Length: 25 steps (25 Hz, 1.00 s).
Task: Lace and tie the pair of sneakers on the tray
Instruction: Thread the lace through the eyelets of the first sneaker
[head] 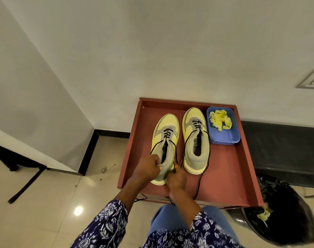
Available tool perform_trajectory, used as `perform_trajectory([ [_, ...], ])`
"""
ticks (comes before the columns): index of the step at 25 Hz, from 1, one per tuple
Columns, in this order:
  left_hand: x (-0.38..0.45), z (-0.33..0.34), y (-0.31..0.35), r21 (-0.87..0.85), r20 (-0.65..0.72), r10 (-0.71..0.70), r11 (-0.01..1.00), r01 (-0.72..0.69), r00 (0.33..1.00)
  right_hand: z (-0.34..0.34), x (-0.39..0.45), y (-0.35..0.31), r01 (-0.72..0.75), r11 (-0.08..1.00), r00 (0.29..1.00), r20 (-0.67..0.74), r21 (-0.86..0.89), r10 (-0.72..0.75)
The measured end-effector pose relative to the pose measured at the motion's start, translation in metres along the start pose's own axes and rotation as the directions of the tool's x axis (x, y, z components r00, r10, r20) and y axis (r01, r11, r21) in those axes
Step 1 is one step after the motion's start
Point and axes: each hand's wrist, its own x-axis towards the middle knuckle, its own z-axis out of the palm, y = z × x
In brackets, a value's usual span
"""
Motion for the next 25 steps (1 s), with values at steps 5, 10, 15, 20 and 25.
perform_trajectory([
  [5,0.0,0.0,-0.001,-0.021,-0.007,-0.011,1.0,0.011,1.0,0.024,-0.028,0.012,0.098,0.978,0.983,-0.171,0.183,-0.066],
  [10,-0.001,0.001,0.0,-0.052,-0.001,-0.015,0.999,0.015,1.0,0.044,-0.059,0.019,-0.052,0.998,0.98,-0.193,-0.028,0.045],
  [15,-0.001,0.001,-0.001,-0.043,-0.001,-0.013,0.999,0.013,1.0,0.042,-0.056,0.017,-0.189,0.982,0.961,-0.202,0.028,0.19],
  [20,-0.001,0.001,0.0,-0.041,-0.004,-0.013,0.999,0.013,1.0,0.033,-0.034,0.023,-0.175,0.979,0.949,-0.246,0.109,0.197],
  [25,-0.002,0.004,-0.003,-0.05,-0.039,-0.007,0.999,0.005,0.999,0.034,-0.022,0.03,-0.134,0.99,0.968,-0.205,0.053,0.142],
])
